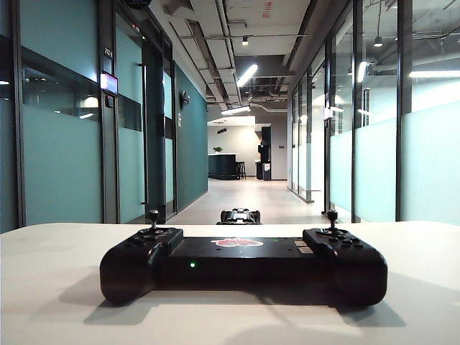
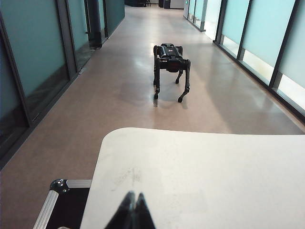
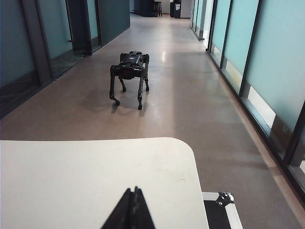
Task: Push the left joystick on the remote control sitting on the white table forward to make the robot dog walk in a straight line until it approaches the door.
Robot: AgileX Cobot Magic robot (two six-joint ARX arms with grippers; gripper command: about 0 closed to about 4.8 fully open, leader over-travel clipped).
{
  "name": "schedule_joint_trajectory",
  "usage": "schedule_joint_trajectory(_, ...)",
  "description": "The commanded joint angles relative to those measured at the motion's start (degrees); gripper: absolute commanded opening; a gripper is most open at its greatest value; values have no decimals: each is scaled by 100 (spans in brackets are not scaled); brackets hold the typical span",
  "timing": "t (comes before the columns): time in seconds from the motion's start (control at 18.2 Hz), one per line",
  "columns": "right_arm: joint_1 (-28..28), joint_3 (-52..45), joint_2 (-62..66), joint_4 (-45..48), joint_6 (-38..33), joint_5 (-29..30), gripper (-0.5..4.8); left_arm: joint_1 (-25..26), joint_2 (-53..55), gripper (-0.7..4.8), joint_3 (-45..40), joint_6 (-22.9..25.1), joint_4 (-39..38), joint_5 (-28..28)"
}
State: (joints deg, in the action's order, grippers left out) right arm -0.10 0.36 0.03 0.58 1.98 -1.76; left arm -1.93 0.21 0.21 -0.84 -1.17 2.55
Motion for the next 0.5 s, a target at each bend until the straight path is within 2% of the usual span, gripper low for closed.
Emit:
schedule_joint_trajectory(0.06,-4,-31,-20,136,-2,-20,-1,0,2,-2,20,39,39,17)
schedule_joint_trajectory(0.5,-2,-31,-20,140,-2,-13,-1,0,2,-3,20,37,70,13)
